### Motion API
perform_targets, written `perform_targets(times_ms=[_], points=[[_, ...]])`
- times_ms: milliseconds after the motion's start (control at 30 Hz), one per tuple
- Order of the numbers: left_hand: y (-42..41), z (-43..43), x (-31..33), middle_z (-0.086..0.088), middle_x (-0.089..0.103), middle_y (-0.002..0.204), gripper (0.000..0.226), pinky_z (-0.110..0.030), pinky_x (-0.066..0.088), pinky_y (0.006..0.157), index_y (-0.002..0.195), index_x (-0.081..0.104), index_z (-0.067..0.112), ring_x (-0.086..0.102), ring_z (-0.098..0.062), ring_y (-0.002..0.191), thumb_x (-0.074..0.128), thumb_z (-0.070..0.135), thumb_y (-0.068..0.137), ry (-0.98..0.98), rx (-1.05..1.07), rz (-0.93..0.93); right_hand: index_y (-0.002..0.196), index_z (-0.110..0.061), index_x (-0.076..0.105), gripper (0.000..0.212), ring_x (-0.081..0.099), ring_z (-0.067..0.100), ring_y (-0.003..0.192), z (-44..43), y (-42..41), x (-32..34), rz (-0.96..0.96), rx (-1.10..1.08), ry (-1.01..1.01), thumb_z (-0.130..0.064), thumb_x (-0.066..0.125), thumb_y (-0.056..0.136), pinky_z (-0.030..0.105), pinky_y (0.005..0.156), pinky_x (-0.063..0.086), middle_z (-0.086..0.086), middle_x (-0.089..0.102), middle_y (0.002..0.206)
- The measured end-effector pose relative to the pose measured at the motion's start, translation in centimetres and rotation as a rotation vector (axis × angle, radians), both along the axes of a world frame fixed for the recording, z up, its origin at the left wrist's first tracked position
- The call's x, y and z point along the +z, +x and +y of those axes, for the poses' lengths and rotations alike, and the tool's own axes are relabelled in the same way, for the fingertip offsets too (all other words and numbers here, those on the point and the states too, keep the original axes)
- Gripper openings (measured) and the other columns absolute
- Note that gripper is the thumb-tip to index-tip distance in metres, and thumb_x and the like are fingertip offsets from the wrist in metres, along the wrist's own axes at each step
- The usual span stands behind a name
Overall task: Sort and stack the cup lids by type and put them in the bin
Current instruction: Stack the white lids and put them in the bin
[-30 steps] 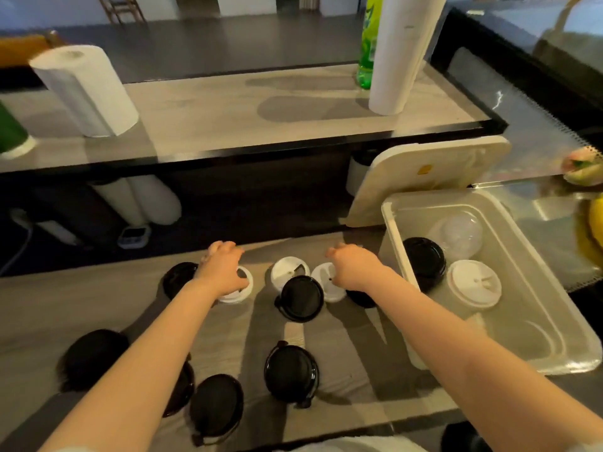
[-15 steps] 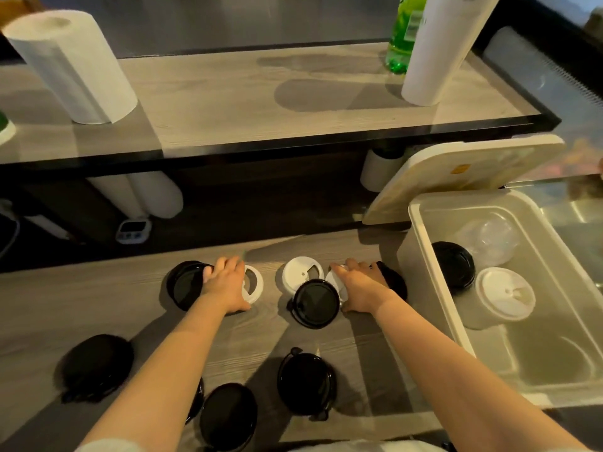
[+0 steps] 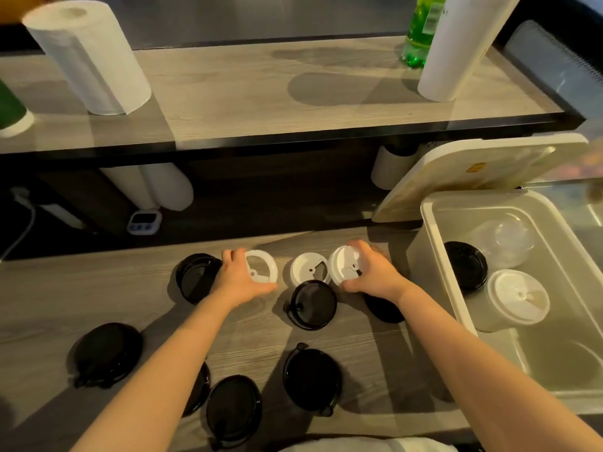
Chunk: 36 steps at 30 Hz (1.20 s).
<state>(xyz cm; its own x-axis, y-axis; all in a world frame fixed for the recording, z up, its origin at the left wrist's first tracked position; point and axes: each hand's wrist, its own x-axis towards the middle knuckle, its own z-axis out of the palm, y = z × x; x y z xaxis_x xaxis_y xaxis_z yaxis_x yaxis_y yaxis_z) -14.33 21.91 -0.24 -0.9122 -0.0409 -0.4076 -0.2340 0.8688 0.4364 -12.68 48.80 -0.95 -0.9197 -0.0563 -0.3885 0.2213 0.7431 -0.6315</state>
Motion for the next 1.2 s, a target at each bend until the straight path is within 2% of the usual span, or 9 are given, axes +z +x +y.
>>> perform_targets(times_ms=[267, 367, 533, 633, 700, 867, 967, 1067, 1200], points=[[1.3, 4.4, 0.8, -0.013, 0.062, 0.105, 0.030, -0.029, 0.048, 0.064, 0.107, 0.052, 0.011, 0.058, -0.017, 0.081, 0.068, 0.018, 0.083, 0.895, 0.654, -0.090, 0.129, -0.035, 0.035, 0.077, 0.037, 0.013, 0.118, -4.3, 1.3, 3.9, 0.162, 0.011, -0.405, -0.020, 0.081, 0.070, 0.014, 0.084, 0.035, -0.001, 0.035, 0.131], [2.2, 5.7, 1.8, -0.005, 0.064, 0.094, 0.029, -0.030, 0.048, 0.060, 0.118, 0.053, 0.012, 0.060, -0.018, 0.080, 0.058, 0.021, 0.091, 1.078, 0.770, -0.199, 0.134, -0.035, 0.033, 0.082, 0.037, 0.013, 0.118, -5.6, 2.1, 4.1, 0.191, 0.074, -0.406, -0.019, 0.081, 0.069, 0.019, 0.090, 0.036, -0.002, 0.035, 0.130], [3.8, 5.8, 3.6, -0.008, 0.070, 0.086, 0.040, -0.031, 0.048, 0.069, 0.100, 0.061, 0.011, 0.061, -0.021, 0.085, 0.031, 0.038, 0.100, 1.424, 0.793, -0.343, 0.142, -0.020, 0.029, 0.094, 0.038, 0.015, 0.124, -7.1, 2.5, 4.3, 0.280, 0.191, -0.238, -0.026, 0.084, 0.065, 0.028, 0.099, 0.040, 0.000, 0.035, 0.138], [4.3, 4.7, 3.5, -0.009, 0.068, 0.093, 0.043, -0.033, 0.046, 0.071, 0.103, 0.061, 0.010, 0.061, -0.022, 0.088, 0.030, 0.039, 0.100, 1.449, 0.687, -0.328, 0.145, -0.017, 0.027, 0.098, 0.038, 0.019, 0.129, -7.6, 2.6, 4.2, 0.317, 0.262, -0.159, -0.033, 0.082, 0.066, 0.035, 0.105, 0.039, 0.001, 0.035, 0.143], [4.7, 4.0, 3.4, -0.010, 0.065, 0.101, 0.028, -0.032, 0.048, 0.071, 0.115, 0.056, 0.008, 0.061, -0.021, 0.090, 0.042, 0.024, 0.097, 1.401, 0.605, -0.305, 0.147, -0.016, 0.024, 0.101, 0.038, 0.020, 0.130, -7.9, 2.7, 4.1, 0.340, 0.322, -0.120, -0.037, 0.081, 0.067, 0.034, 0.106, 0.039, 0.002, 0.033, 0.146], [4.5, 2.5, 2.8, -0.019, 0.056, 0.120, 0.034, -0.035, 0.051, 0.077, 0.126, 0.046, 0.004, 0.058, -0.027, 0.102, 0.047, -0.001, 0.092, 1.291, 0.590, -0.231, 0.150, -0.022, 0.016, 0.107, 0.030, 0.018, 0.137, -7.5, 1.5, 3.8, 0.233, 0.468, -0.072, -0.039, 0.082, 0.067, 0.033, 0.112, 0.030, 0.000, 0.026, 0.152], [3.6, 1.4, 2.3, -0.019, 0.054, 0.121, 0.034, -0.035, 0.051, 0.077, 0.125, 0.045, 0.002, 0.058, -0.027, 0.101, 0.047, -0.004, 0.091, 1.263, 0.717, -0.151, 0.147, -0.021, 0.028, 0.084, 0.037, 0.018, 0.133, -5.9, -0.4, 3.3, 0.116, 0.263, -0.144, -0.032, 0.075, 0.078, 0.026, 0.104, 0.032, 0.002, 0.033, 0.149], [2.9, 0.0, 1.7, -0.016, 0.056, 0.117, 0.031, -0.036, 0.050, 0.078, 0.120, 0.048, 0.005, 0.058, -0.023, 0.095, 0.049, -0.004, 0.090, 1.236, 0.818, -0.099, 0.141, -0.015, 0.038, 0.060, 0.051, 0.023, 0.121, -4.8, -2.4, 2.0, 0.083, 0.078, 0.081, -0.033, 0.061, 0.089, 0.030, 0.096, 0.042, 0.010, 0.045, 0.140], [2.4, -0.4, 1.2, -0.012, 0.052, 0.114, 0.033, -0.042, 0.051, 0.079, 0.121, 0.046, 0.009, 0.056, -0.025, 0.097, 0.047, -0.005, 0.091, 1.211, 0.890, -0.090, 0.142, -0.013, 0.034, 0.076, 0.052, 0.030, 0.117, -6.7, -3.8, 0.5, -0.143, 0.072, 0.329, -0.055, 0.058, 0.083, 0.038, 0.092, 0.047, 0.013, 0.046, 0.135]])
